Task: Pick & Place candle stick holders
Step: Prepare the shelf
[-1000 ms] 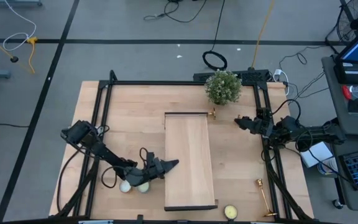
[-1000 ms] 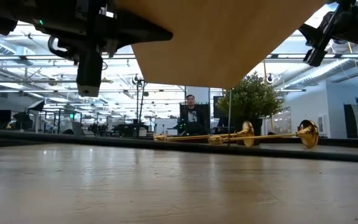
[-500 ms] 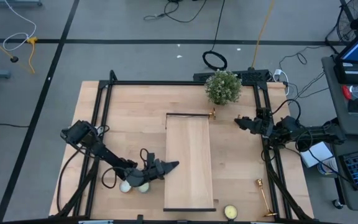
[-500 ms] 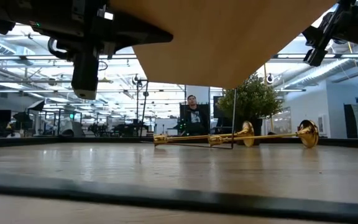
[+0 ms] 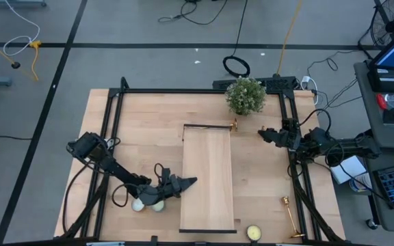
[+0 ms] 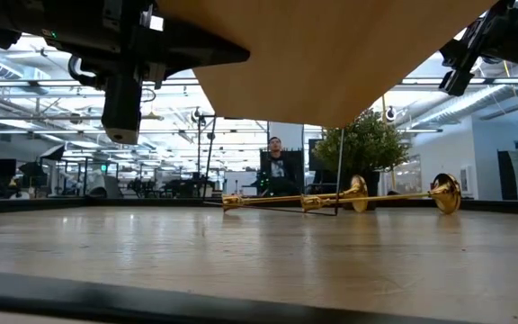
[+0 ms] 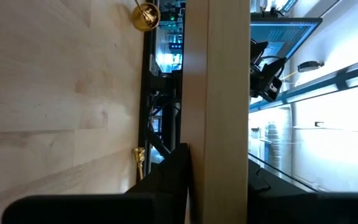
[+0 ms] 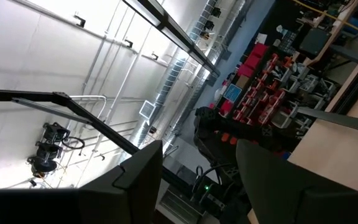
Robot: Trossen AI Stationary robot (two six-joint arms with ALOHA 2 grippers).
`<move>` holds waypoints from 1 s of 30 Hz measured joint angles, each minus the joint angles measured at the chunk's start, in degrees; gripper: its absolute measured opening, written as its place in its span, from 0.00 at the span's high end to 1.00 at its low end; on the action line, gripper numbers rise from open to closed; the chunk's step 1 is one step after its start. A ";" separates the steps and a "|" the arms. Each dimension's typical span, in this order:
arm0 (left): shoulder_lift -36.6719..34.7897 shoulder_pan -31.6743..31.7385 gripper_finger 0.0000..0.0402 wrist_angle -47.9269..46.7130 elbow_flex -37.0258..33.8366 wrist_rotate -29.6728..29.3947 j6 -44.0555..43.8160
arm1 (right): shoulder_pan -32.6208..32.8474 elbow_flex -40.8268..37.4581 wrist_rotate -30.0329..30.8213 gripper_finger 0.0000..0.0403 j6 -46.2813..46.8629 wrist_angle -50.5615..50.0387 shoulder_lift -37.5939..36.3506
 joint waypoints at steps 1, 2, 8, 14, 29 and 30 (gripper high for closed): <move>0.00 0.00 0.80 -0.09 0.00 0.00 0.02 | -0.02 0.00 0.00 0.50 0.00 0.00 0.00; 0.00 0.02 0.80 -0.21 0.00 0.00 0.02 | -0.02 0.00 0.00 0.50 0.00 0.00 0.00; -0.04 0.04 0.80 -1.22 0.00 -0.01 -0.30 | 0.00 -0.01 0.00 0.50 0.00 -0.03 0.00; -0.07 0.06 0.79 -4.08 0.00 0.90 -2.78 | -0.02 0.00 0.00 0.50 0.00 -0.49 0.01; -0.61 0.31 0.79 -4.46 0.00 1.99 -3.80 | -0.02 0.00 0.00 0.50 0.00 -0.70 0.00; -0.79 0.45 0.79 -4.40 0.00 2.01 -3.71 | 0.00 -0.01 -0.02 0.50 0.00 -0.72 0.01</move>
